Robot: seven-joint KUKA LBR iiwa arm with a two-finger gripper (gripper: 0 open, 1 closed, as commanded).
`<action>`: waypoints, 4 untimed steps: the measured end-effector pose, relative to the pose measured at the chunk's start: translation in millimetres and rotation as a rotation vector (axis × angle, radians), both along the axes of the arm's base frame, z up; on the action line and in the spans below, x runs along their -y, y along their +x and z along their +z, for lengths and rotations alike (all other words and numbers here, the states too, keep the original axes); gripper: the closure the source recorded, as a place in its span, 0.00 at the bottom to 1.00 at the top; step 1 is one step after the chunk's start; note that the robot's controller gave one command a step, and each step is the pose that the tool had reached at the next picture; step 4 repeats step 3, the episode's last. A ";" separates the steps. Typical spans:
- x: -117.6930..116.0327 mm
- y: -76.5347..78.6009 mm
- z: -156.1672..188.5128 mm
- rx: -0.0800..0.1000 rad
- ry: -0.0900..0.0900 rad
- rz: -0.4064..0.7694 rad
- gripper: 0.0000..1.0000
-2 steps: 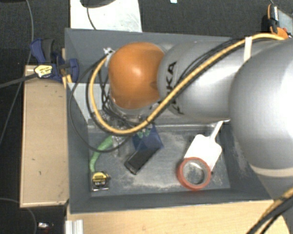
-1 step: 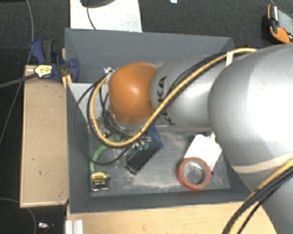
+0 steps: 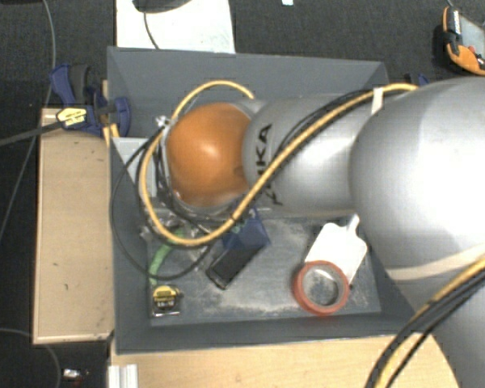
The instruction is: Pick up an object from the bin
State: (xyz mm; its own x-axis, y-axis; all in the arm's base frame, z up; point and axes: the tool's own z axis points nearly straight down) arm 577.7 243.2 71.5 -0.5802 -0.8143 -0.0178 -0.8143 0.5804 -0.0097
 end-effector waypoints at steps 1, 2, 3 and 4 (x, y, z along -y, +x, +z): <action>16.4 -4.4 7.9 -0.023 -0.004 -0.456 1.00; 16.4 -4.4 8.1 -0.023 -0.004 -0.457 1.00; 16.3 -4.1 14.5 -0.021 -0.002 -0.458 1.00; 16.3 -4.1 14.5 -0.021 -0.002 -0.458 1.00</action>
Offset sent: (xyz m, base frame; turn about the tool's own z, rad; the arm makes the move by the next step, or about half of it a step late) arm 0.0000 0.0000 0.0000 0.0000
